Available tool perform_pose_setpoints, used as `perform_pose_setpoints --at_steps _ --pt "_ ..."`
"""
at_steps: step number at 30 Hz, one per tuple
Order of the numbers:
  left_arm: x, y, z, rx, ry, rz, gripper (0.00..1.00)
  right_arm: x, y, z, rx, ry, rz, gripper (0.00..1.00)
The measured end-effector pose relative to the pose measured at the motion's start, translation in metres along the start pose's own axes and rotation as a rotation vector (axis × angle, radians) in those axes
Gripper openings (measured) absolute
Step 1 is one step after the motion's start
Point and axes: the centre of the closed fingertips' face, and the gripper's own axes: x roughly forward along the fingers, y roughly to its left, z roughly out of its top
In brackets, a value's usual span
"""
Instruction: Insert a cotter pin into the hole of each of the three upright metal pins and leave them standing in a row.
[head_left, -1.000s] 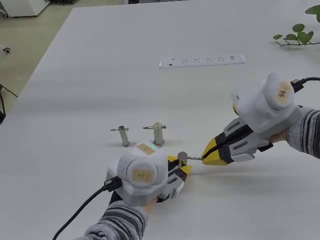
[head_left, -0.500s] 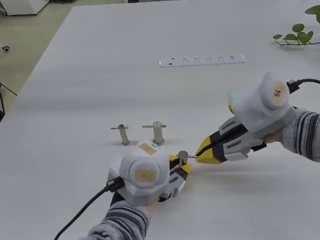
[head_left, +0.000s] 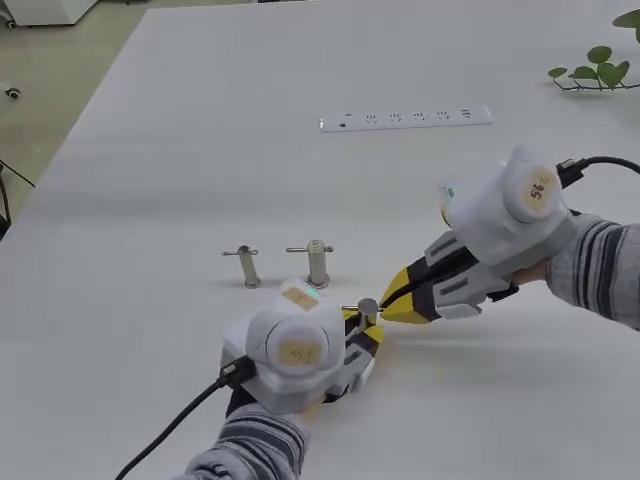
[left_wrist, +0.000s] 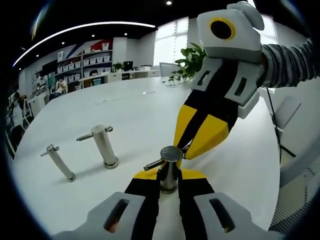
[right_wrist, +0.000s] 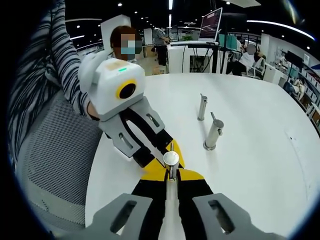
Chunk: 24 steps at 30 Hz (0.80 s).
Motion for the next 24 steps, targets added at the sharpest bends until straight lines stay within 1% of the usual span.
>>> perform_pose_setpoints --at_steps 2,4,7,10,13,15,18,21,24 --pt "0.0 0.0 0.0 -0.002 -0.001 0.006 0.1 -0.002 0.0 0.0 0.0 0.004 -0.009 0.08" --pt "0.0 0.0 0.0 -0.003 0.0 0.013 0.1 -0.005 0.001 0.0 -0.001 0.012 -0.016 0.09" --pt "0.0 0.0 0.0 -0.009 -0.002 0.025 0.1 -0.011 0.003 0.002 -0.005 0.005 -0.019 0.07" --pt "0.001 0.0 0.0 -0.014 -0.004 0.036 0.1 -0.012 0.002 -0.002 -0.032 0.032 -0.032 0.05" --pt "0.001 0.0 0.0 -0.029 -0.003 0.043 0.1 -0.012 0.0 -0.004 -0.031 0.037 -0.042 0.02" --pt "0.001 0.0 0.0 -0.029 -0.002 0.048 0.1 -0.013 0.0 -0.005 -0.031 0.037 -0.049 0.0" --pt "0.001 0.0 0.0 -0.032 -0.001 0.054 0.1 -0.012 0.0 -0.004 -0.027 0.03 -0.051 0.0" --pt "0.001 0.0 0.0 -0.05 -0.002 0.061 0.1 -0.012 0.0 -0.002 -0.029 0.033 -0.053 0.0" --pt "0.001 0.0 0.0 -0.045 -0.001 0.067 0.1 -0.011 0.0 0.0 -0.028 0.033 -0.05 0.0"
